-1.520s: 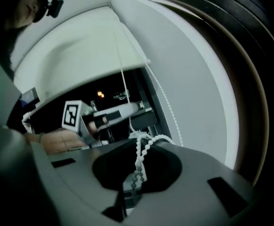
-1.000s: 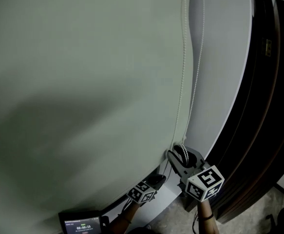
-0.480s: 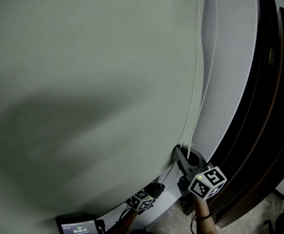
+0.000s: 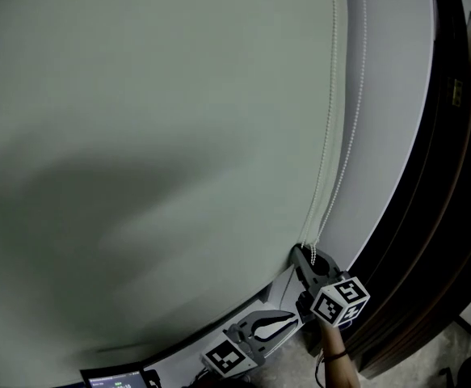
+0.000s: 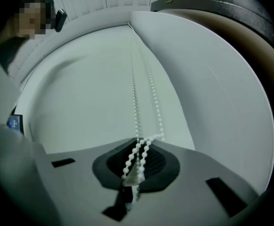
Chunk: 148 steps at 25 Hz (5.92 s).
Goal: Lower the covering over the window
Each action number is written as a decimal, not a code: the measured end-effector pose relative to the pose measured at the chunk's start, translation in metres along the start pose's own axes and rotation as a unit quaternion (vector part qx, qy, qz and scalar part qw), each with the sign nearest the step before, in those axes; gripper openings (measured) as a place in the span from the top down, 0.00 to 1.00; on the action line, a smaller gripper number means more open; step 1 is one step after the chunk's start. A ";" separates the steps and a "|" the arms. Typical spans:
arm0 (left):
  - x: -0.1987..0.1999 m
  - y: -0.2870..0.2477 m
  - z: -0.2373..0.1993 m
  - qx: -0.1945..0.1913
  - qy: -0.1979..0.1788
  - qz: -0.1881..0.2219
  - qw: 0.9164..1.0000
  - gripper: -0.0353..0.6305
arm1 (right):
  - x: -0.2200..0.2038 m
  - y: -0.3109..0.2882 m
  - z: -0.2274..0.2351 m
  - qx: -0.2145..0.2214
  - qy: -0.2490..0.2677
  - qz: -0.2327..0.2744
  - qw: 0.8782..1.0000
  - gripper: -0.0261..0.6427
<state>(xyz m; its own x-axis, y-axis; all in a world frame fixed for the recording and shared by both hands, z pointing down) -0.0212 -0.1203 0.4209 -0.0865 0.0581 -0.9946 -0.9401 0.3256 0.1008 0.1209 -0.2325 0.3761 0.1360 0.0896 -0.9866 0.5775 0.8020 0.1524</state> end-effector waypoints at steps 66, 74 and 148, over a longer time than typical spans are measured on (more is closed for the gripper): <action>-0.141 -0.024 -0.136 0.197 0.172 -0.235 0.936 0.94 | 0.136 0.207 -0.035 -0.080 0.044 0.145 0.985 0.84; -0.201 0.006 -0.086 0.203 0.224 -0.292 0.907 0.94 | 0.119 0.171 -0.047 -0.016 0.053 0.084 0.995 0.84; -0.001 -0.054 -0.122 0.147 0.064 -0.041 0.986 0.93 | -0.253 0.067 -0.048 0.018 -0.050 -0.303 0.951 0.93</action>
<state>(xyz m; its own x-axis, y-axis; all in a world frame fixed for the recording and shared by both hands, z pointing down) -0.0108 -0.2534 0.4128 -0.0725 -0.0939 -0.9929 -0.8112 0.5848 0.0040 0.0863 -0.1732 0.6335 -0.1556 -0.4418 -0.8835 0.6009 0.6676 -0.4396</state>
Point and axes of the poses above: the fingertips, and each gripper's own axes: y backward along the fingers, z to its right, x out of its top, the point moved 9 cm from there along y, backward along the fingers, and after that the axes turned 6 degrees about y, right-handed, at the moved point
